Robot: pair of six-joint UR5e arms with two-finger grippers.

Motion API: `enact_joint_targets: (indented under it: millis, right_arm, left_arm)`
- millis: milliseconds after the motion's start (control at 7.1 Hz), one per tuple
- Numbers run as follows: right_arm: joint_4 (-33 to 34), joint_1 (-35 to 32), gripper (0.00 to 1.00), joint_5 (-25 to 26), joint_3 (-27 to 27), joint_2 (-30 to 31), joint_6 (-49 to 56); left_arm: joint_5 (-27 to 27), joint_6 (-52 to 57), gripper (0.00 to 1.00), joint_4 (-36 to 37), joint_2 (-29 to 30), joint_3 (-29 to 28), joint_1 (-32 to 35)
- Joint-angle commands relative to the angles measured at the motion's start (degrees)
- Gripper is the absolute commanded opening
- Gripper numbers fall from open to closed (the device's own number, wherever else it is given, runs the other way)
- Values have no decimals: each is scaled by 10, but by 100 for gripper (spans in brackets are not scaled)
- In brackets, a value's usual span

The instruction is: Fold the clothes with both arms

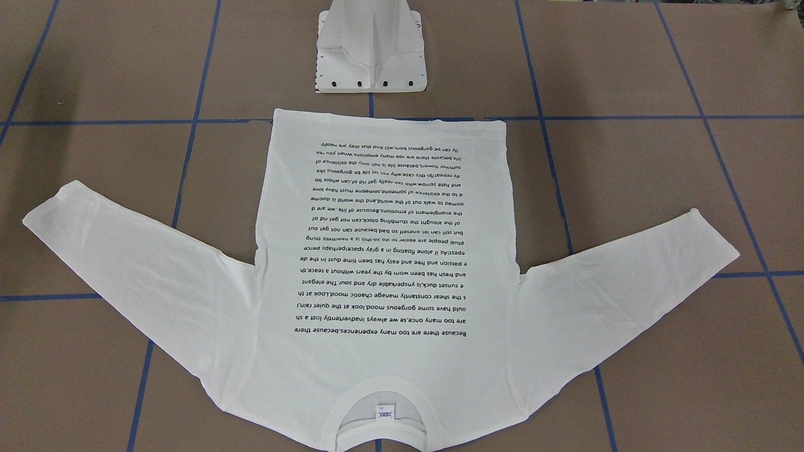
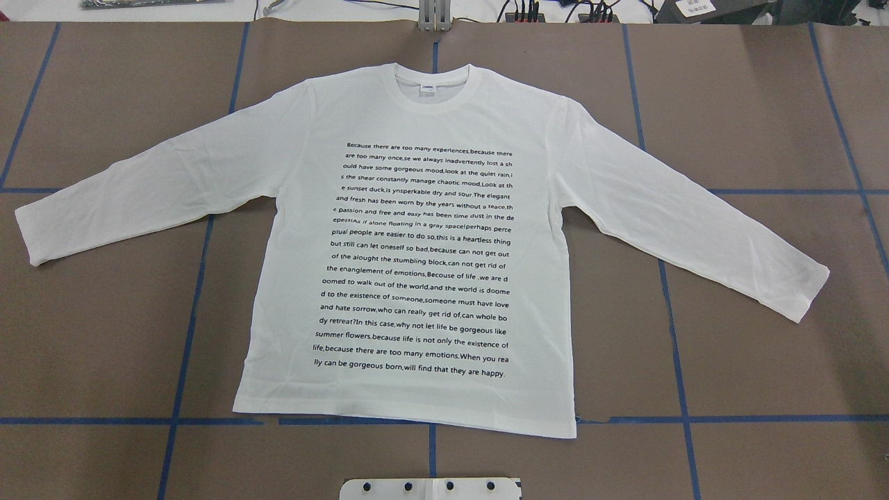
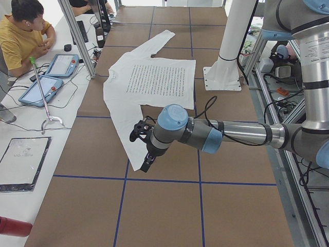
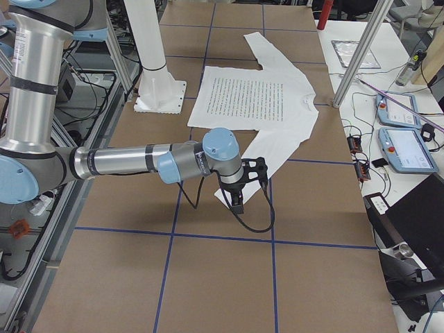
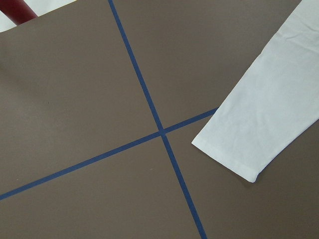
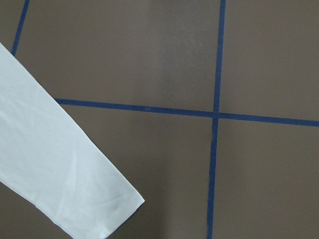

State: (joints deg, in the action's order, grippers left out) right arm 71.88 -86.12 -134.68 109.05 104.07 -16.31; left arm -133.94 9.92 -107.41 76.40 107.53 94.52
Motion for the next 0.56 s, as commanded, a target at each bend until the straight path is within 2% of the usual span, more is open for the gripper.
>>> enact_joint_targets:
  millis: [0,141,422]
  right_arm:
    - [-226,139,100,101,-2,47,-318]
    - [-304,232,99,184,-2,73,-433]
    - [-326,394,91,347,-2,78,-577]
  left_arm:
    - [0,0,100,0,-4,-1,1]
    - [0,0,100,1,-4,-4,1]
    - [0,0,100,1,-5,-7,1]
